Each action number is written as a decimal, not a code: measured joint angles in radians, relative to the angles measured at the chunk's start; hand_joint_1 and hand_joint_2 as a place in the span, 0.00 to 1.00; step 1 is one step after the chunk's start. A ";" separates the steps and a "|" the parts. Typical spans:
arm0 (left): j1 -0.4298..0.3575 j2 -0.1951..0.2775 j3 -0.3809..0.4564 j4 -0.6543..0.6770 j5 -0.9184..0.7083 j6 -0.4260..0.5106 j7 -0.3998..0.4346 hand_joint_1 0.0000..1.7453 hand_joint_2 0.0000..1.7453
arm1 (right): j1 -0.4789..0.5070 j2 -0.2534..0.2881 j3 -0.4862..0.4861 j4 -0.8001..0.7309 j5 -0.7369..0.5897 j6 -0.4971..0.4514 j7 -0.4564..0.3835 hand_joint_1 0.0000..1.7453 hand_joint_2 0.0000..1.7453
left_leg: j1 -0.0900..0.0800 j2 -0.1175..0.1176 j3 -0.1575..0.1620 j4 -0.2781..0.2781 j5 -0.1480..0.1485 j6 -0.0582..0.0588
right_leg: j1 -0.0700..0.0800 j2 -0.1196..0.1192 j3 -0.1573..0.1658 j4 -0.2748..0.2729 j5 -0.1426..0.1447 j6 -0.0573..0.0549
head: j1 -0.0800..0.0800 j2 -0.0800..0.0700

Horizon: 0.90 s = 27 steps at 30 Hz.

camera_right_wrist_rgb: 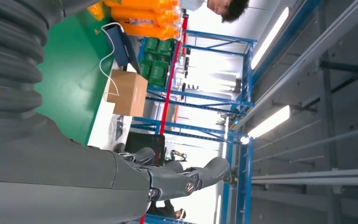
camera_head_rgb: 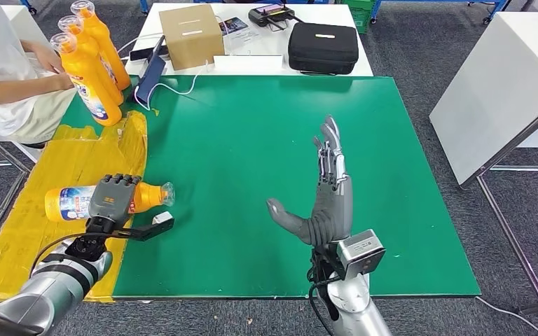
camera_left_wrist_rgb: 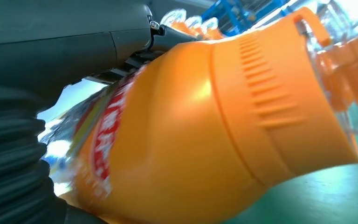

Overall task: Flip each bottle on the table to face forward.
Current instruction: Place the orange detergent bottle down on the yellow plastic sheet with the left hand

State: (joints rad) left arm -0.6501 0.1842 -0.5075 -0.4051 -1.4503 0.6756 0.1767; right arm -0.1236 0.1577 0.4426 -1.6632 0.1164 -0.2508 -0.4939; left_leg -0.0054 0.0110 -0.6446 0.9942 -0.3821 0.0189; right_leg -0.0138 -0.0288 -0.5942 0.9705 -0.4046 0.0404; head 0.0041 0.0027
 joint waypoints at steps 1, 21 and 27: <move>0.001 -0.002 0.012 0.004 0.010 -0.001 -0.009 0.00 1.00 | -0.001 -0.001 0.001 0.001 0.003 0.000 0.002 0.00 1.00 | 0.000 0.000 0.000 0.000 0.000 0.000 | 0.000 0.000 0.000 0.000 0.000 0.000 | 0.000 0.000; 0.097 -0.070 0.307 -0.089 0.285 0.033 -0.458 0.00 1.00 | -0.008 -0.021 0.024 0.030 0.062 -0.020 0.017 0.00 1.00 | 0.000 -0.001 0.001 0.000 0.000 0.000 | 0.000 0.000 0.000 0.000 0.000 0.000 | 0.000 0.000; 0.246 -0.171 0.460 -0.335 0.554 0.024 -0.741 0.00 1.00 | 0.029 -0.036 0.022 0.029 0.095 -0.035 0.004 0.00 1.00 | -0.001 -0.001 0.000 0.000 -0.001 0.000 | -0.001 0.000 -0.001 -0.001 0.000 0.000 | 0.000 0.000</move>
State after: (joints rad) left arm -0.4037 0.0130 -0.0473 -0.7402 -0.8967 0.6992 -0.5643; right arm -0.0945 0.1220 0.4644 -1.6341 0.2111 -0.2853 -0.4904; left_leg -0.0065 0.0101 -0.6450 0.9945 -0.3835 0.0190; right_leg -0.0146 -0.0287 -0.5954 0.9698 -0.4046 0.0406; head 0.0045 0.0027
